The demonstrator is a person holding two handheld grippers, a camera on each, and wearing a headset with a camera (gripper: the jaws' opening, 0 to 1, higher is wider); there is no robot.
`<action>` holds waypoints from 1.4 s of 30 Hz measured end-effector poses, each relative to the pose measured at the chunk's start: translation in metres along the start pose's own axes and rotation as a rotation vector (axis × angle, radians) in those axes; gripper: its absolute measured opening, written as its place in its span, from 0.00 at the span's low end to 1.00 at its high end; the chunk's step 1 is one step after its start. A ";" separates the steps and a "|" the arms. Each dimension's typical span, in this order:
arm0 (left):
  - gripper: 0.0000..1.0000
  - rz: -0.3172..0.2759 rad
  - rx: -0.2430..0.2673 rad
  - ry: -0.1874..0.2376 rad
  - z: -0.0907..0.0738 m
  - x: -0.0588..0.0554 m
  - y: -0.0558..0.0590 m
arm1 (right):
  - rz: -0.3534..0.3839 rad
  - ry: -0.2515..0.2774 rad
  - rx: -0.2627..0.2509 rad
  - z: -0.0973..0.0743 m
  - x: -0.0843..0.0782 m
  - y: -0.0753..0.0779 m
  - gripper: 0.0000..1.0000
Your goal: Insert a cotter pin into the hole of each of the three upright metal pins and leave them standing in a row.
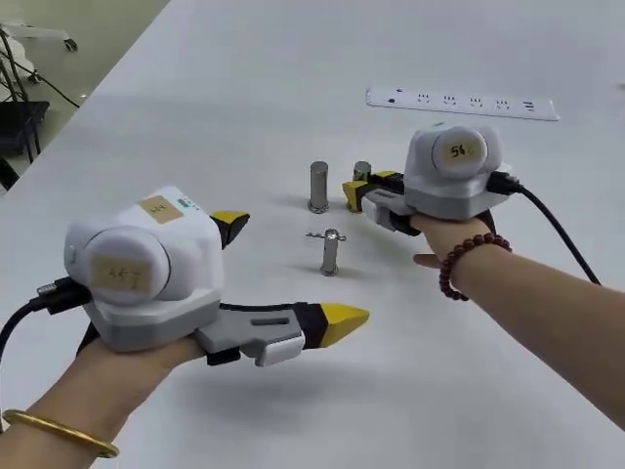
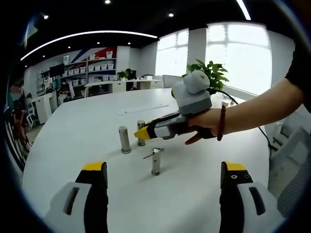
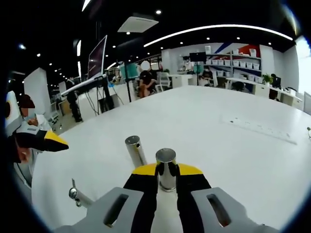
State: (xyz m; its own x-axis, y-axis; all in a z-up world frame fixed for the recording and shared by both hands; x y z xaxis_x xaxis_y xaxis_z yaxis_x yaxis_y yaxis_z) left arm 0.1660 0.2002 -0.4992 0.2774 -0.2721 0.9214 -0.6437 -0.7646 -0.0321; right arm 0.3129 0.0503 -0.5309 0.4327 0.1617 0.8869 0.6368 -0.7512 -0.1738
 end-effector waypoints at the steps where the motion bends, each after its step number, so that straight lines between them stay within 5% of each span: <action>1: 0.95 0.003 -0.003 0.000 0.000 0.000 0.001 | 0.007 0.004 -0.004 -0.001 0.000 0.001 0.08; 12: 0.96 0.008 -0.003 0.011 -0.001 0.002 -0.001 | -0.019 -0.004 -0.048 -0.014 -0.006 0.003 0.08; 21: 0.96 0.010 -0.005 0.026 -0.003 0.005 0.000 | -0.029 -0.003 -0.089 -0.044 -0.017 0.007 0.08; 30: 0.94 0.003 -0.021 0.031 -0.002 0.007 0.003 | -0.012 -0.006 -0.117 -0.079 -0.031 -0.003 0.08; 42: 0.92 0.028 -0.005 0.041 -0.005 0.010 0.002 | 0.025 -0.007 -0.114 -0.104 -0.046 -0.023 0.08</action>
State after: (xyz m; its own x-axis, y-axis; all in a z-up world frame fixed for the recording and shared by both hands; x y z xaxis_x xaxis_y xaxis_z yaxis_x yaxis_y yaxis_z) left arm 0.1639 0.1983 -0.4885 0.2298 -0.2692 0.9353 -0.6544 -0.7541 -0.0563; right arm 0.2120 -0.0069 -0.5235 0.4524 0.1461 0.8798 0.5491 -0.8230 -0.1457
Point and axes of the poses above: the centre of the closed fingertips' face, and the gripper's own axes: z roughly forward along the fingers, y roughly to its right, x roughly out of its top, the point moved 10 cm from there along -z, roughly backward along the fingers, and after that the axes turned 7 degrees about z, right-handed, at the moved point
